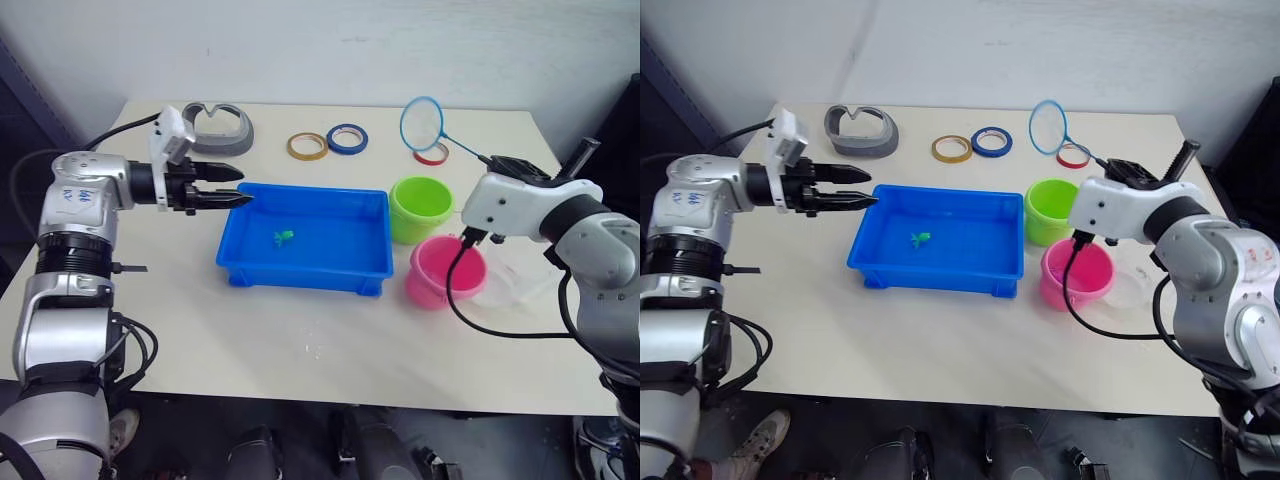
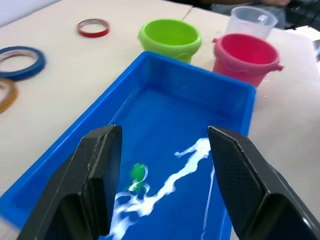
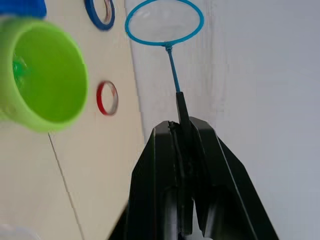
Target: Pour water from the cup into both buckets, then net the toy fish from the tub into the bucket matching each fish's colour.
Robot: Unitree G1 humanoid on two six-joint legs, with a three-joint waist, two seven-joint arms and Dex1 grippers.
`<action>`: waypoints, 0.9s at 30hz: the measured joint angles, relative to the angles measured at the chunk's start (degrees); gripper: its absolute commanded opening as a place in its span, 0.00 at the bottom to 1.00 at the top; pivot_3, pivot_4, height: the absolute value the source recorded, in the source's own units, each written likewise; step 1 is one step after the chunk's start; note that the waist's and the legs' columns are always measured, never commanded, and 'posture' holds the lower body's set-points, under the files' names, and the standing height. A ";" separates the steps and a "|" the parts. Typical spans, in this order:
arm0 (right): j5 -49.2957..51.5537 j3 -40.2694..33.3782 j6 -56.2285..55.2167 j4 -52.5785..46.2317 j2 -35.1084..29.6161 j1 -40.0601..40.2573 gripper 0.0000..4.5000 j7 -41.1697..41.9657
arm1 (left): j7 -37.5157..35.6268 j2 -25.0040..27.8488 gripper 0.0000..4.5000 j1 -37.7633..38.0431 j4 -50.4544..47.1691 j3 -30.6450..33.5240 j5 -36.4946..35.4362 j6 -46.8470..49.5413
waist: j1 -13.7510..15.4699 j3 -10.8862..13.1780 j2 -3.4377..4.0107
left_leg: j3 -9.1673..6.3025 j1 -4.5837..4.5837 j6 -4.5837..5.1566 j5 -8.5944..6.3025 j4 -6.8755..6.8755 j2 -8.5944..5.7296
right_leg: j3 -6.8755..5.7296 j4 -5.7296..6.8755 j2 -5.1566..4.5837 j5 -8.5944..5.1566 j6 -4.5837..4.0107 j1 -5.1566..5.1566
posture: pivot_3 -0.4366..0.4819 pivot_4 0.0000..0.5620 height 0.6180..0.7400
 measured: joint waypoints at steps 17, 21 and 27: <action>6.76 20.13 17.04 7.46 14.26 -9.55 0.00 5.96 | 2.05 5.87 0.67 10.55 -11.65 2.89 -1.11 5.15 | -0.32 -0.01 -0.02 | -0.05 -0.08 0.10 -0.03 0.06 -0.01 | -0.05 0.02 -0.09 0.00 -0.02 -0.04 | 0.48 0.27 0.61; 6.75 22.59 15.89 9.81 15.69 -10.21 0.00 5.32 | 2.37 6.67 0.67 12.32 -13.95 3.64 -1.54 6.60 | -0.29 -0.01 -0.03 | -0.06 -0.14 0.11 -0.04 0.06 -0.02 | -0.06 -0.01 -0.10 0.00 -0.02 -0.06 | 0.48 0.27 0.61; 7.45 24.40 15.08 13.69 18.36 -11.36 0.00 4.54 | 3.67 9.16 0.67 17.55 -19.65 5.54 -2.91 9.75 | -0.30 -0.02 -0.03 | -0.07 -0.13 0.12 -0.05 0.06 -0.02 | -0.05 -0.01 -0.10 0.00 -0.01 -0.05 | 0.48 0.27 0.61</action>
